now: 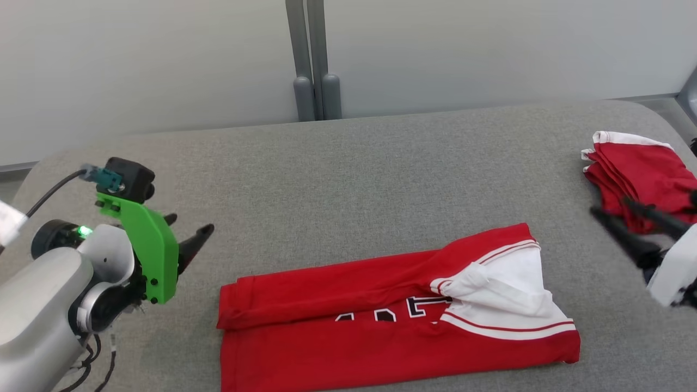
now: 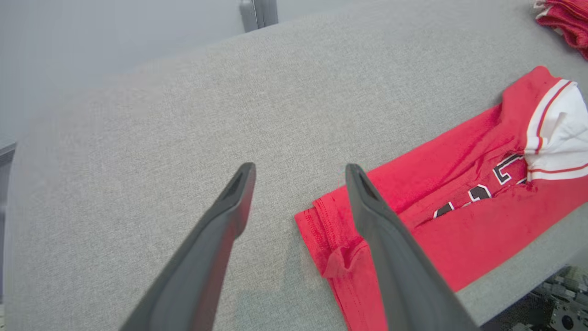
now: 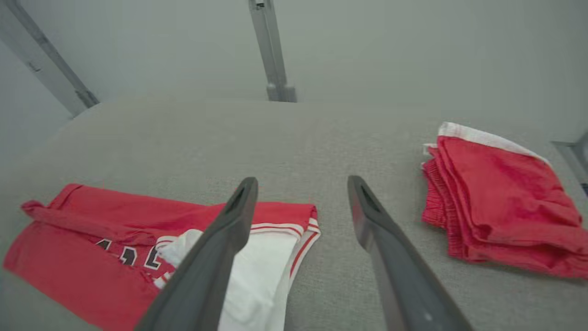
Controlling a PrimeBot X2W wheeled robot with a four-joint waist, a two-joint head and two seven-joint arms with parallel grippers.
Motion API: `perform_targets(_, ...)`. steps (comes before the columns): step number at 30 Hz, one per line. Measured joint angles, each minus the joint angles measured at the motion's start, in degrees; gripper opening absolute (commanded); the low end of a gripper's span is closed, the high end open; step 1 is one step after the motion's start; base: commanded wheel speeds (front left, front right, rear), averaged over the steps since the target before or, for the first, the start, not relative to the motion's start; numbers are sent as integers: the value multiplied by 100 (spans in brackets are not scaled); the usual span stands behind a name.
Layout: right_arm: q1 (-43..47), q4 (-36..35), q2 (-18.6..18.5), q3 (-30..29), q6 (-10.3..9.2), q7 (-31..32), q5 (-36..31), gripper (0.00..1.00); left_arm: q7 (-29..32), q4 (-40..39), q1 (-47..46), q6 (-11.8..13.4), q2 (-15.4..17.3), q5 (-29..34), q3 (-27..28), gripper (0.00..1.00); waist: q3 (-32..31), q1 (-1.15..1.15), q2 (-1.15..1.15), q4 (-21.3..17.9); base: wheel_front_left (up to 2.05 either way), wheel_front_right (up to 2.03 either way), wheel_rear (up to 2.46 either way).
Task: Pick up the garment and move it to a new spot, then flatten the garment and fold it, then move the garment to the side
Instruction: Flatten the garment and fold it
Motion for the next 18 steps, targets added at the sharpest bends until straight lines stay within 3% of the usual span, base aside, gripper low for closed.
perform_targets(5,286,541,469,-1407,-4,-232,-412,100,-1519,-326,385,678,178,534,398,100,-85,0,0,33,0,0,0)
perform_targets(11,1573,449,1567,-3907,-5,-242,-1638,100,-3223,-809,1319,1555,182,591,951,100,-121,0,0,62,0,0,0)
perform_targets(15,2441,76,2238,-4743,-4,-242,-2252,100,-3833,-979,1869,1904,88,727,1193,100,-126,0,0,106,0,0,0)
perform_targets(18,2961,-134,2581,-5156,-4,-242,-2702,100,-3917,-1127,2335,2136,-238,992,1508,100,-128,0,0,149,0,0,0)
